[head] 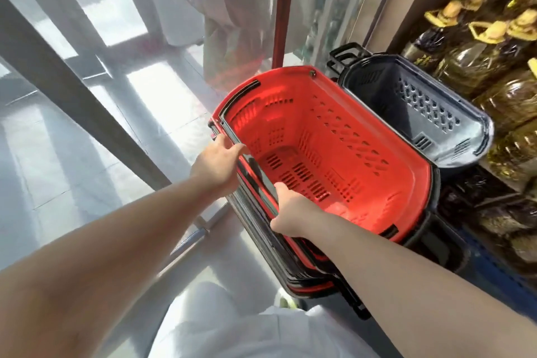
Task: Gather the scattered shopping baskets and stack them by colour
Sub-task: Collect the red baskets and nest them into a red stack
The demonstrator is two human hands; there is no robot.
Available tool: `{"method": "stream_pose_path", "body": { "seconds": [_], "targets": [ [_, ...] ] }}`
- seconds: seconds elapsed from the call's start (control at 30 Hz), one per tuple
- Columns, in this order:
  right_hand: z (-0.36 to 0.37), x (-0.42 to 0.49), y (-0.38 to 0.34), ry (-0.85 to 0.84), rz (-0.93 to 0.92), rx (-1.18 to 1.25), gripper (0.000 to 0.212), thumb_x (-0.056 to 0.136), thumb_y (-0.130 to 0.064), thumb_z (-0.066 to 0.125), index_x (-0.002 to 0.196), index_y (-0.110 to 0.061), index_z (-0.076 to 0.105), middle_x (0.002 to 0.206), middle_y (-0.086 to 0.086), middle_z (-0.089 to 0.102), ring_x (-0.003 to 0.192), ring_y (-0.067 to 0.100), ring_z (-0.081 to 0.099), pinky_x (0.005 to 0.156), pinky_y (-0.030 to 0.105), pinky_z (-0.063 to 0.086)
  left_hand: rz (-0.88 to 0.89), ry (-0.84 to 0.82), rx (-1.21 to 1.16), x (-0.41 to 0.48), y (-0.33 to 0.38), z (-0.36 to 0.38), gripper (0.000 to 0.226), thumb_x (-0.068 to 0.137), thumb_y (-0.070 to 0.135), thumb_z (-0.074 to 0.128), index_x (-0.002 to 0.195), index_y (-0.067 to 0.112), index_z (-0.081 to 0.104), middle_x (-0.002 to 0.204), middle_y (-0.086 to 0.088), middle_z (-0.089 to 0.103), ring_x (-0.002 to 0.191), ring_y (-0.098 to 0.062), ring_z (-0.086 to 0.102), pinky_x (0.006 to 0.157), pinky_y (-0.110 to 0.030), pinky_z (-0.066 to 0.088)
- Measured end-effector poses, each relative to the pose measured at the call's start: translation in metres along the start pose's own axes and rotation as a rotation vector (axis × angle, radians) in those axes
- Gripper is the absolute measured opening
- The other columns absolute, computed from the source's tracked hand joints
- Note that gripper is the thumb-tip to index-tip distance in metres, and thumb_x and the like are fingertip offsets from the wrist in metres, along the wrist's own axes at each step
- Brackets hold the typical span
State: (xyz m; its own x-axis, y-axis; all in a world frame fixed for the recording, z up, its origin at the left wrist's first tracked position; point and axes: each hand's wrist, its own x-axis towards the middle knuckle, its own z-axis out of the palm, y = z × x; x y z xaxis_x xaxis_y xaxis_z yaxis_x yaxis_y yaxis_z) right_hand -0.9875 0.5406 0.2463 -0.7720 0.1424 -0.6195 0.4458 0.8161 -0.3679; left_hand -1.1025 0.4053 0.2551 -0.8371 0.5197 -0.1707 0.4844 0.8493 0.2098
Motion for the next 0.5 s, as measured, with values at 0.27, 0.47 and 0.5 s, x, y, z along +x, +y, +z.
{"method": "stream_pose_path", "body": {
  "seconds": [0.27,0.47,0.5],
  "targets": [
    [0.002,-0.002,-0.011,0.025,0.222,0.176,0.082,0.077,-0.004,0.042,0.147,-0.036,0.012,0.113,0.008,0.06,0.071,0.024,0.057,0.056,0.028,0.042,0.543,-0.256,0.43,0.072,-0.028,-0.004,0.068,0.077,0.063,0.06,0.138,0.036,0.044,0.139,0.006,0.05,0.136,-0.026,0.034,0.118,-0.042,0.017],
    [0.039,-0.015,-0.024,0.395,0.459,0.112,0.046,0.082,-0.02,0.056,0.126,-0.028,0.047,0.105,0.003,0.067,0.092,0.03,0.062,0.067,0.031,0.039,0.709,-0.254,0.44,0.086,-0.033,0.009,0.044,0.087,0.042,0.057,0.128,0.031,0.045,0.123,0.003,0.056,0.12,-0.027,0.047,0.111,-0.047,0.021],
    [0.042,-0.016,-0.025,0.445,0.477,0.075,0.038,0.082,-0.023,0.057,0.119,-0.026,0.05,0.102,0.003,0.067,0.092,0.03,0.063,0.067,0.032,0.039,0.71,-0.238,0.434,0.085,-0.032,0.01,0.04,0.088,0.037,0.056,0.127,0.03,0.045,0.122,0.002,0.056,0.119,-0.028,0.048,0.111,-0.048,0.022]
  ]
}}
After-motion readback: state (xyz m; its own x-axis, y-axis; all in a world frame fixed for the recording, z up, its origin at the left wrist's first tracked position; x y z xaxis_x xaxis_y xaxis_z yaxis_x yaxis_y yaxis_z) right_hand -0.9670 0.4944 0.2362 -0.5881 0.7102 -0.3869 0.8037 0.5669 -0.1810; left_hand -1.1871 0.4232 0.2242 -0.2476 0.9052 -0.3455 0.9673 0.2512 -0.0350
